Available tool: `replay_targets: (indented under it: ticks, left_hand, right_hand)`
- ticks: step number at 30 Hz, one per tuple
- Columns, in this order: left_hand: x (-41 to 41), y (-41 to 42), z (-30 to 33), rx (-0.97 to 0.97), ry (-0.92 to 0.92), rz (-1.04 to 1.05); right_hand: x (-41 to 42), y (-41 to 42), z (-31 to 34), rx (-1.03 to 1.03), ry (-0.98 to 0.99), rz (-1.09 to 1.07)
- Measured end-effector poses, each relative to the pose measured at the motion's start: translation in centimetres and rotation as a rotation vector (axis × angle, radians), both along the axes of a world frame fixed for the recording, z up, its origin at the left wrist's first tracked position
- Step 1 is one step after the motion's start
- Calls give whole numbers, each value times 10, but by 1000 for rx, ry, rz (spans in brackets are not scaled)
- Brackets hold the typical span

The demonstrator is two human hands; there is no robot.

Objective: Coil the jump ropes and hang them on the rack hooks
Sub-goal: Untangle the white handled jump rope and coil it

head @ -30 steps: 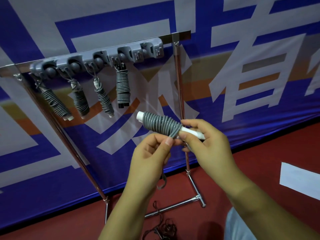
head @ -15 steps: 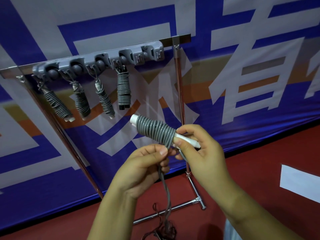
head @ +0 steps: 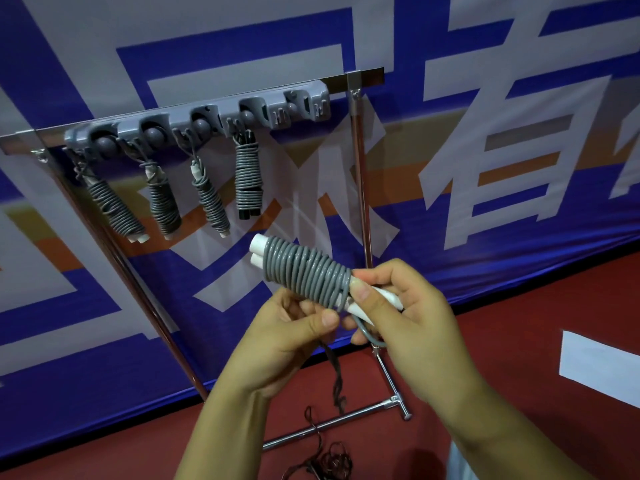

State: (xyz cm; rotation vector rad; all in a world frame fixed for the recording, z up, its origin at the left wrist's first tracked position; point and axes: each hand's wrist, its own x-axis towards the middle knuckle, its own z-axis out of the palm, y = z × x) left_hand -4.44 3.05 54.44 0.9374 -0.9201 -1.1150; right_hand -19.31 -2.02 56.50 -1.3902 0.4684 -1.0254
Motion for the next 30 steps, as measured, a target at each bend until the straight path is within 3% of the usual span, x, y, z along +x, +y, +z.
replay_targets:
  ticks: [7,15,21,23,26,30]
  left_hand:
    - [-8,6,2,-163,-237,285]
    - [-7,6,8,-207,-189,172]
    - [-3,0,17,-217,-154,136]
    - [-3,-1,17,-197,-132,148]
    - [-6,0,15,-141,-140,206]
    - [-7,3,19,-116,-193,260]
  right_hand:
    - [2,-5,8,193,-97,77]
    - [3,-10,8,444,-78,246]
    - [7,-18,8,943,-185,484]
    - [8,-21,6,1015,-193,546]
    - [8,-23,0,880,-109,533]
    - [10,-17,-11,473,0,360]
